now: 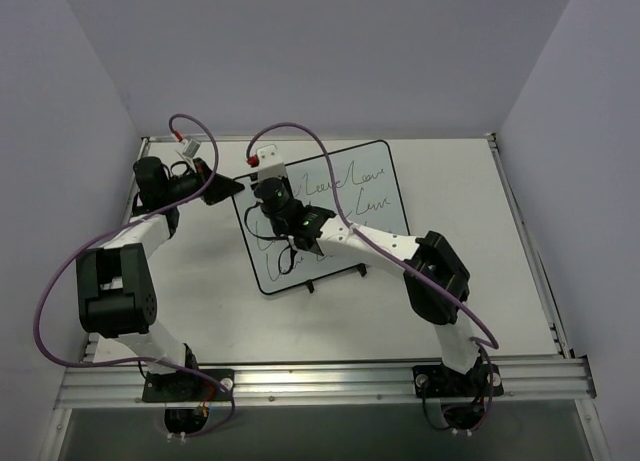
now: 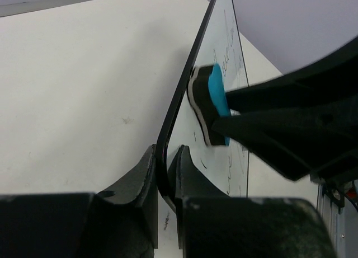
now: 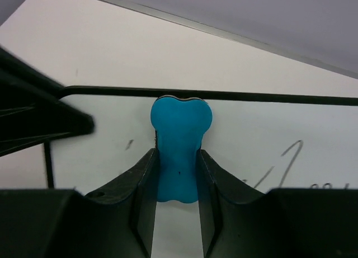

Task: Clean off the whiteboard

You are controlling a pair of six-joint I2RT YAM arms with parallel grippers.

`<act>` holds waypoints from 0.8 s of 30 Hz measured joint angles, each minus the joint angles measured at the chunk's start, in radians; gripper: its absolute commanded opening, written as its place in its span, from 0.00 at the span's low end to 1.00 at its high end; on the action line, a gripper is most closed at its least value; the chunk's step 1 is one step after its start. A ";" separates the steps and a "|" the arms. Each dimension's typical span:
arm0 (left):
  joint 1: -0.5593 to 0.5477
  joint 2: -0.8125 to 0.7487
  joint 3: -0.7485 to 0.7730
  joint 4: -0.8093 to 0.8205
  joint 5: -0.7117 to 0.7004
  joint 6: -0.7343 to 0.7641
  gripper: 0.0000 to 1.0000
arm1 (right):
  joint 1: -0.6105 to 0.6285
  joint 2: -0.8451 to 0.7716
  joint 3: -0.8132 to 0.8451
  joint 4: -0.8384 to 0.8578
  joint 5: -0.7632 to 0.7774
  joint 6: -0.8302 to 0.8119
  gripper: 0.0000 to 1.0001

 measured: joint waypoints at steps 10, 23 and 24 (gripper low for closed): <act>-0.002 -0.001 0.018 -0.062 -0.004 0.069 0.02 | 0.106 0.059 0.016 0.012 0.001 0.009 0.00; -0.008 -0.001 0.020 -0.075 -0.033 0.098 0.02 | -0.021 -0.035 -0.100 0.048 -0.078 0.085 0.00; -0.008 -0.001 0.020 -0.077 -0.034 0.099 0.02 | -0.052 -0.055 -0.117 0.046 -0.080 0.097 0.00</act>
